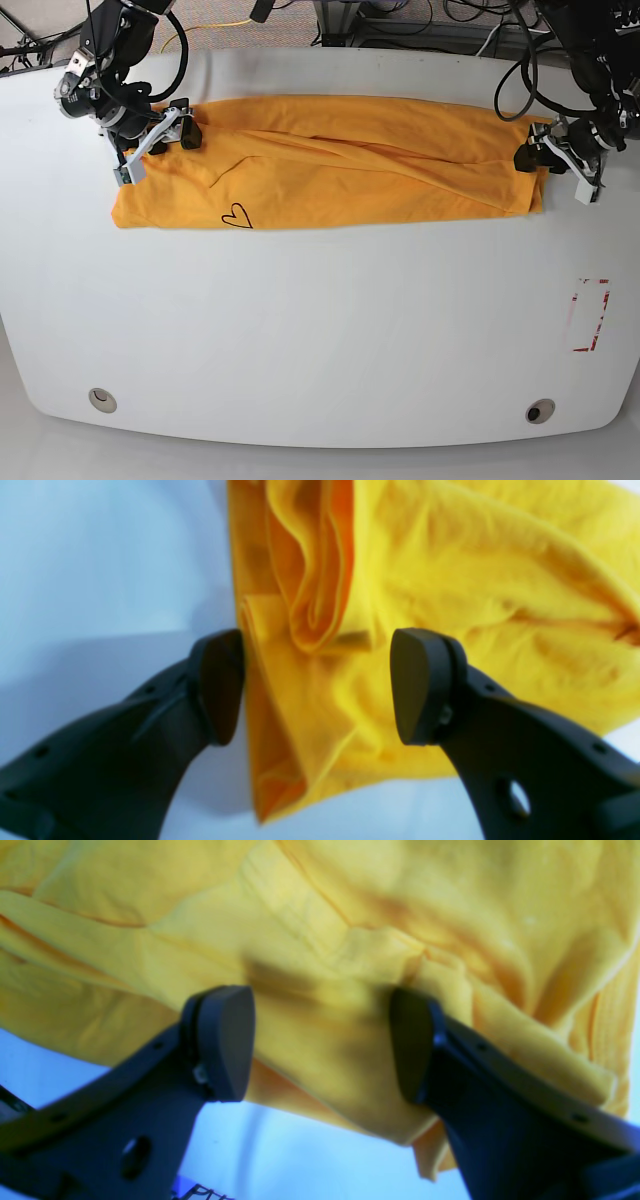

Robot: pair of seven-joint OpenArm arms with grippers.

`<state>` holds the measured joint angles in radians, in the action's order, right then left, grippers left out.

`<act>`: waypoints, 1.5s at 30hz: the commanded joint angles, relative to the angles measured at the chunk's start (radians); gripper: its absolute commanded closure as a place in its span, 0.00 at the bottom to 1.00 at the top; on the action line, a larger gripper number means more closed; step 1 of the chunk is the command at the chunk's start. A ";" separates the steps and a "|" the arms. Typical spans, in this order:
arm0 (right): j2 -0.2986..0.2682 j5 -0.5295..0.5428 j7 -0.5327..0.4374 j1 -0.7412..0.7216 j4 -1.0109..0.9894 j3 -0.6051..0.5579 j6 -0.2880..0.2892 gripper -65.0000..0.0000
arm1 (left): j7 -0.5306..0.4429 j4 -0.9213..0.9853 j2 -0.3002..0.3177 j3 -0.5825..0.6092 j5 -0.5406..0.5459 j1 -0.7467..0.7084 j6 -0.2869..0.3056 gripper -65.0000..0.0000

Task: Fold the T-shirt properly
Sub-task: 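Reposition both grippers at the ends of the folded strip and grasp, then fold the strip end with the left gripper toward the right gripper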

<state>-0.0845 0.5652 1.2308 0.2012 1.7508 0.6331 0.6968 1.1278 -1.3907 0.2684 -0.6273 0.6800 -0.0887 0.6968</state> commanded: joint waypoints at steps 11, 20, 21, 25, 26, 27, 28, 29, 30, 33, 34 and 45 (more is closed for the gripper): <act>-0.008 0.016 -0.019 0.001 0.022 0.003 0.001 0.37 | -0.001 0.127 0.006 0.001 0.010 0.043 0.001 0.53; -0.008 0.014 -0.019 -0.001 0.016 0.003 0.001 0.43 | -0.001 0.129 0.004 -0.003 0.004 0.042 0.001 0.96; -0.008 0.014 -0.019 -0.003 0.014 0.003 0.001 0.47 | -0.001 0.127 0.006 -0.004 0.004 0.042 0.001 0.96; -0.008 0.013 -0.021 -0.006 0.014 0.003 0.001 0.74 | 0.002 0.053 0.007 -0.006 0.008 0.040 0.001 0.96; -0.008 0.013 -0.021 -0.006 0.008 0.003 0.001 0.81 | 0.011 0.007 0.007 -0.006 0.010 0.039 0.001 0.96; -0.008 0.013 -0.021 -0.006 -0.002 0.003 0.001 0.86 | 0.027 -0.025 0.006 -0.006 0.005 0.039 0.001 0.96; -0.010 0.013 -0.021 -0.007 -0.013 0.003 0.001 0.89 | 0.041 -0.052 0.006 -0.006 0.005 0.039 0.001 0.96; -0.011 0.013 -0.021 -0.007 -0.033 0.003 0.001 0.91 | 0.064 -0.097 0.004 -0.003 0.005 0.040 0.001 0.96; -0.013 0.013 -0.021 -0.009 -0.047 0.003 0.001 0.91 | 0.077 -0.125 0.004 -0.001 0.008 0.040 0.001 0.96; -0.013 0.013 -0.023 -0.009 -0.076 0.003 0.001 0.91 | 0.130 -0.232 -0.013 0.001 0.010 0.045 0.001 0.96; -0.011 0.013 -0.023 -0.009 -0.078 0.003 0.001 0.91 | 0.143 -0.252 -0.021 0.001 0.010 0.046 0.001 0.96; -0.008 0.013 -0.023 -0.006 -0.078 0.003 0.001 0.91 | 0.245 -0.503 -0.106 0.212 0.004 0.056 0.001 0.95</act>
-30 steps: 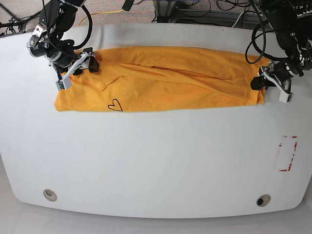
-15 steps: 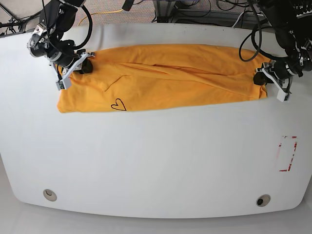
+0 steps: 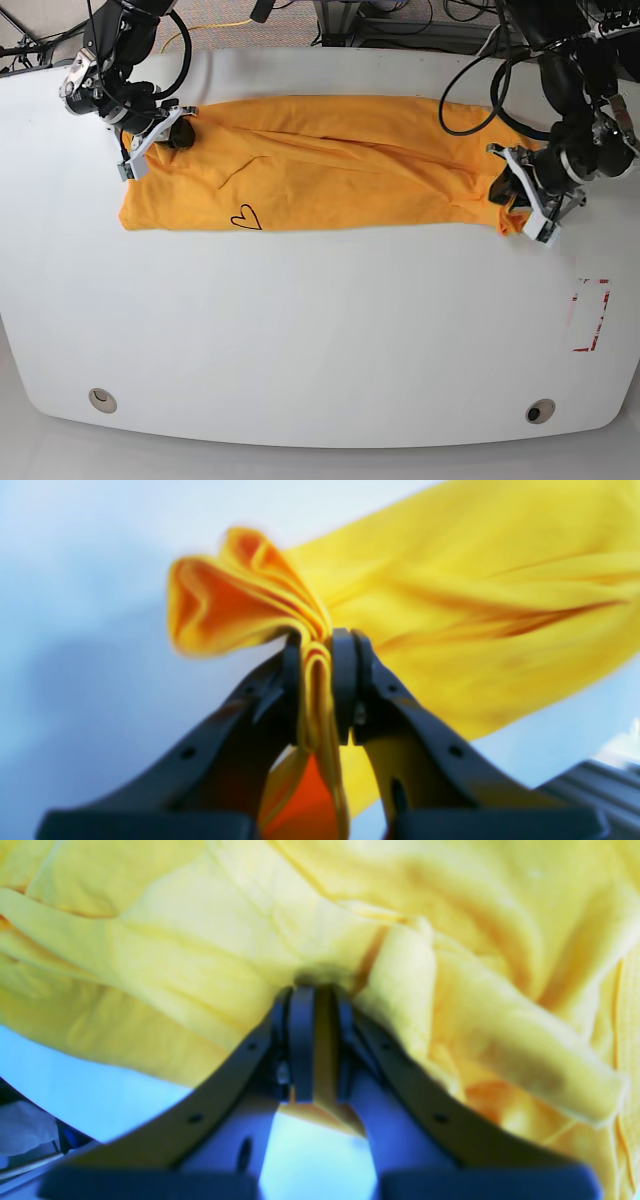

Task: Fold the T-shirt properly
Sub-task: 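Fold the strip end with the left gripper toward the right gripper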

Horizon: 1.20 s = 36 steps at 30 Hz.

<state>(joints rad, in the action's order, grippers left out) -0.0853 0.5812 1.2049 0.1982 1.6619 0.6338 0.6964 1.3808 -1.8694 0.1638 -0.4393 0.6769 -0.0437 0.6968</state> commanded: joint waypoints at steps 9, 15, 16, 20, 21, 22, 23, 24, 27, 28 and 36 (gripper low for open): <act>-0.008 -0.002 0.003 -0.004 0.011 0.002 0.002 0.91 | -0.008 -0.005 -0.123 0.198 0.005 0.054 0.001 0.94; -0.006 -0.002 0.003 -0.006 0.011 0.002 0.002 0.91 | -0.010 0.021 -0.188 0.285 -0.069 0.058 0.001 0.94; -0.006 -0.002 0.003 -0.006 0.011 0.002 0.002 0.91 | -0.010 0.027 -0.197 0.294 -0.089 0.058 0.001 0.94; -0.006 -0.002 0.003 -0.013 0.011 0.002 0.002 0.91 | -0.011 0.061 -0.221 0.342 -0.153 0.087 0.001 0.94; -0.006 -0.002 0.003 -0.015 0.011 0.002 0.002 0.91 | -0.011 0.069 -0.226 0.351 -0.159 0.090 0.001 0.94; -0.006 -0.002 0.003 -0.015 0.011 0.002 0.002 0.91 | -0.011 0.072 -0.228 0.359 -0.162 0.090 0.001 0.94; -0.006 0.000 0.003 -0.015 0.011 0.002 0.002 0.91 | -0.011 0.075 -0.231 0.365 -0.162 0.092 0.001 0.94; -0.006 0.000 0.003 -0.015 0.011 0.002 0.002 0.91 | -0.011 0.075 -0.237 0.369 -0.164 0.092 0.001 0.94; -0.006 0.000 0.003 -0.018 0.011 0.002 0.002 0.91 | -0.011 0.075 -0.263 0.371 -0.165 0.094 0.001 0.87; -0.006 0.000 0.003 -0.018 0.011 0.002 0.002 0.91 | -0.011 0.075 -0.269 0.373 -0.165 0.094 0.001 0.81; -0.006 0.000 0.003 -0.019 0.011 0.001 0.002 0.91 | 0.004 0.066 -0.298 0.514 -0.158 0.115 0.001 0.45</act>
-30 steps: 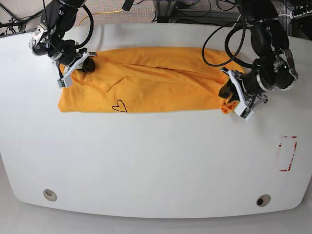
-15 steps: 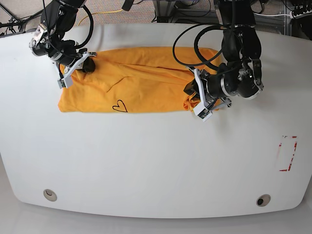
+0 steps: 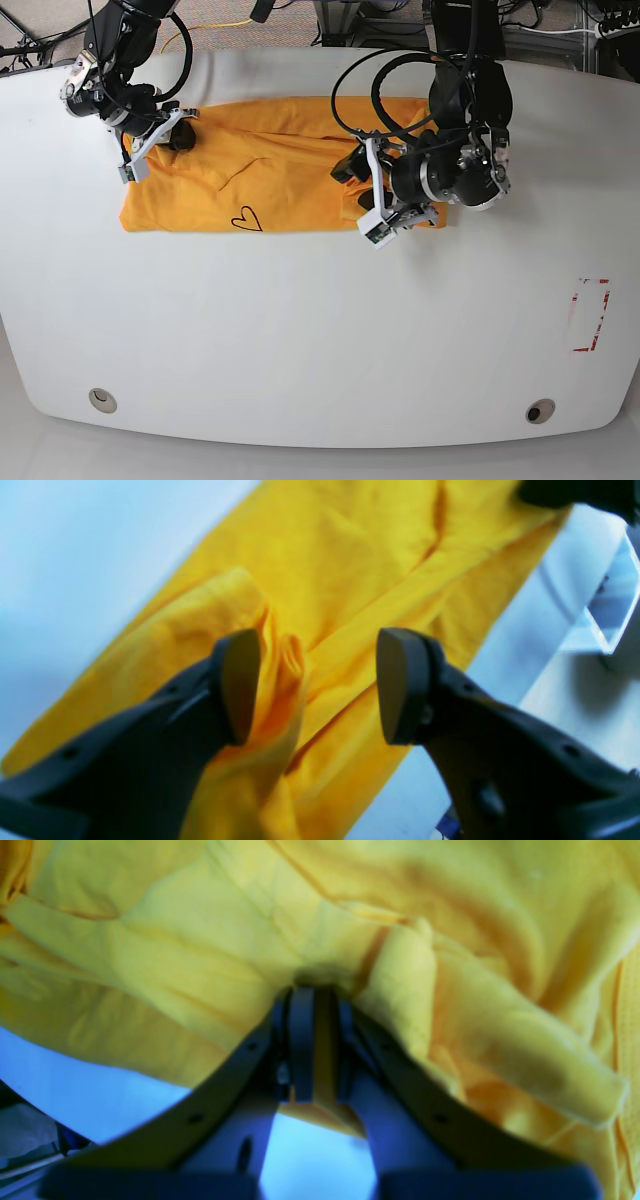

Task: Fold the T-shirt properly
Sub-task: 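Fold the strip end with the left gripper toward the right gripper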

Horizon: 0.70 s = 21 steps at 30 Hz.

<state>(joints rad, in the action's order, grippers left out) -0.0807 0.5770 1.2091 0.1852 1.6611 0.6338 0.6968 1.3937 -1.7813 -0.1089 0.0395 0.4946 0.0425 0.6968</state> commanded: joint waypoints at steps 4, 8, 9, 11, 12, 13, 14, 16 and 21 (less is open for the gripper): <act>-0.011 0.004 -0.001 -0.006 0.012 0.001 0.001 0.91 | 0.003 -0.070 -0.048 0.107 0.026 0.049 0.001 0.45; -0.011 0.004 0.001 -0.020 0.012 0.001 0.001 0.91 | 0.003 -0.154 -0.048 0.124 0.026 0.061 0.001 0.45; -0.011 0.004 0.001 -0.023 0.012 0.001 0.001 0.91 | 0.003 -0.167 -0.048 0.106 0.026 0.067 0.001 0.45; -0.011 0.004 0.001 -0.023 0.012 0.001 0.001 0.91 | 0.003 -0.171 -0.045 0.059 0.022 0.069 0.001 0.45; -0.011 0.004 0.001 -0.023 0.012 0.001 0.001 0.91 | 0.003 -0.171 -0.028 0.029 0.020 0.069 0.001 0.45; -0.012 0.004 0.001 -0.023 0.012 0.001 0.001 0.91 | 0.003 -0.168 -0.001 -0.017 0.020 0.069 0.001 0.45; -0.012 0.004 0.001 -0.026 0.012 0.001 0.001 0.91 | 0.003 -0.163 0.019 -0.049 0.019 0.069 0.001 0.45; -0.012 0.004 0.001 -0.028 0.012 0.001 0.001 0.91 | 0.003 -0.150 0.061 -0.091 0.019 0.064 0.001 0.45; -0.018 0.008 0.019 -0.036 0.015 0.004 0.001 0.91 | 0.003 -0.153 0.176 -0.146 0.025 -0.025 0.001 0.55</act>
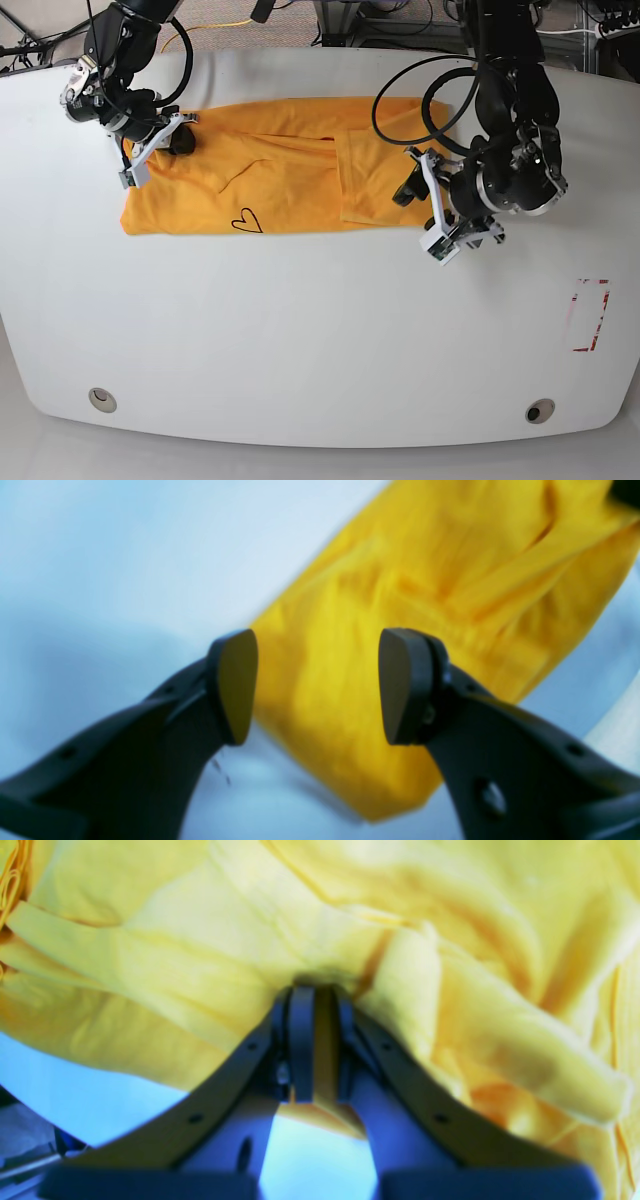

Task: Fold the T-shirt properly
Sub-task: 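Fold the strip end with the left gripper toward the right gripper, then grasp both ends of the folded shirt with both grippers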

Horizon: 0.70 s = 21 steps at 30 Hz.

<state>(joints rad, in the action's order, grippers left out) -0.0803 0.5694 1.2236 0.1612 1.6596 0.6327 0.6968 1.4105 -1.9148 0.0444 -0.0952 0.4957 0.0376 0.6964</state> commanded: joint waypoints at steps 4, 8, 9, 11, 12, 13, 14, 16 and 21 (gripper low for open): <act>-0.014 0.016 0.031 -0.030 0.073 0.009 0.001 0.75 | -0.063 0.027 0.071 -0.047 0.019 -0.084 0.002 0.68; 0.015 0.016 0.083 -0.039 0.182 0.014 0.001 0.45 | -0.172 0.087 0.119 -0.042 0.024 -0.149 0.002 0.70; 0.020 0.016 0.100 -0.041 0.210 0.017 0.001 0.37 | -0.198 0.105 0.121 -0.042 0.021 -0.167 0.002 0.70; 0.024 0.016 0.111 -0.051 0.244 0.037 0.001 0.29 | -0.228 0.140 0.121 -0.042 0.018 -0.172 0.002 0.70; 0.027 0.016 0.117 -0.071 0.256 0.052 0.001 0.25 | -0.242 0.162 0.121 -0.042 0.021 -0.170 0.002 0.70; 0.029 0.016 0.126 -0.090 0.259 0.066 0.001 0.23 | -0.248 0.177 0.121 -0.042 0.022 -0.170 0.002 0.70; 0.026 0.016 0.140 -0.104 0.258 0.080 0.001 0.22 | -0.250 0.183 0.121 -0.042 0.022 -0.170 0.002 0.70; 0.020 0.016 0.170 -0.137 0.250 0.131 0.001 0.22 | -0.251 0.189 0.121 -0.042 0.019 -0.170 0.002 0.70; -0.066 0.018 0.173 -0.228 0.112 0.197 0.001 0.22 | -0.253 0.186 0.121 -0.042 0.018 -0.169 0.002 0.70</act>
<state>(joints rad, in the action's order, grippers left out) -0.0753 0.5735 1.4075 -0.0269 1.8400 0.8211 0.6960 1.1759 -1.7111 0.1589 -0.1352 0.4973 -0.1387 0.6968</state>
